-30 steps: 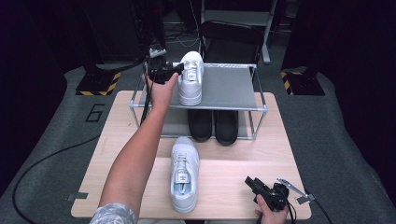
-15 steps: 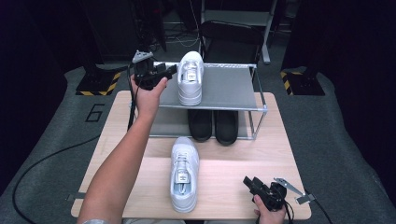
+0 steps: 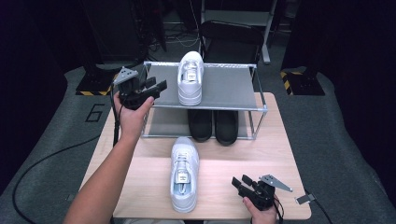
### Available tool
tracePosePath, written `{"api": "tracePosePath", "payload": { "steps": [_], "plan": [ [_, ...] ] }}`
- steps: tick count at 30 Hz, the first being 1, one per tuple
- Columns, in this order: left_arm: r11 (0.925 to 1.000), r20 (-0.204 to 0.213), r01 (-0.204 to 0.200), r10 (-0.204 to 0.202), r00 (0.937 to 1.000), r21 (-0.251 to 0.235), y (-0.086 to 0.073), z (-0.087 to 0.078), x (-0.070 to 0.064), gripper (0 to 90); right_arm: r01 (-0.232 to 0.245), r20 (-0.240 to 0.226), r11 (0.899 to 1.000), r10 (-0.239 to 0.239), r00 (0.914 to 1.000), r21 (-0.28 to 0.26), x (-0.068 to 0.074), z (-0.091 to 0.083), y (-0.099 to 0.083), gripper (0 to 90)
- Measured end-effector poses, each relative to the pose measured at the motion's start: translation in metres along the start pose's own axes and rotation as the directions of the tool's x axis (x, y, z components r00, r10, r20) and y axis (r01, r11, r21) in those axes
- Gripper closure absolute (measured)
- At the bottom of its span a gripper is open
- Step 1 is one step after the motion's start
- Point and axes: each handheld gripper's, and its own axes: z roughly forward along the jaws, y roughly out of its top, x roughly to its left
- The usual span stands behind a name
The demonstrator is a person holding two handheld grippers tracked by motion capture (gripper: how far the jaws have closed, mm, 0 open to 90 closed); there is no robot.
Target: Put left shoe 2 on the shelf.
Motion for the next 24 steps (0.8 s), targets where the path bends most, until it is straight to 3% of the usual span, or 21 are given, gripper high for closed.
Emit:
{"api": "tracePosePath", "payload": {
  "steps": [4,11,15,18,24],
  "plan": [
    [1.0,0.003,0.007,-0.007,1.0,-0.004,-0.011,-0.01,0.001,48.6,0.093,0.024,0.996,-0.093,0.9954,0.014,0.013,0.001,0.004,42.2],
    [1.0,0.005,0.003,-0.003,1.0,0.002,-0.028,-0.026,-0.001,48.5,0.158,0.015,0.987,-0.159,0.9872,0.04,0.027,0.003,0.0,40.8],
    [0.9997,-0.003,0.019,-0.019,0.9998,0.014,-0.039,-0.032,-0.001,48.0,0.163,0.011,0.985,-0.164,0.9864,0.052,0.034,0.005,0.002,39.4],
    [0.999,-0.035,-0.027,0.029,0.999,0.035,-0.047,-0.034,0.003,45.2,0.146,-0.026,0.986,-0.144,0.9892,0.075,0.038,0.008,0.003,37.4],
    [0.9985,-0.036,-0.03,0.031,0.9989,0.046,-0.062,-0.04,0.009,45.1,0.156,-0.046,0.984,-0.152,0.9873,0.084,0.047,0.013,0.001,31.7]
  ]
}}
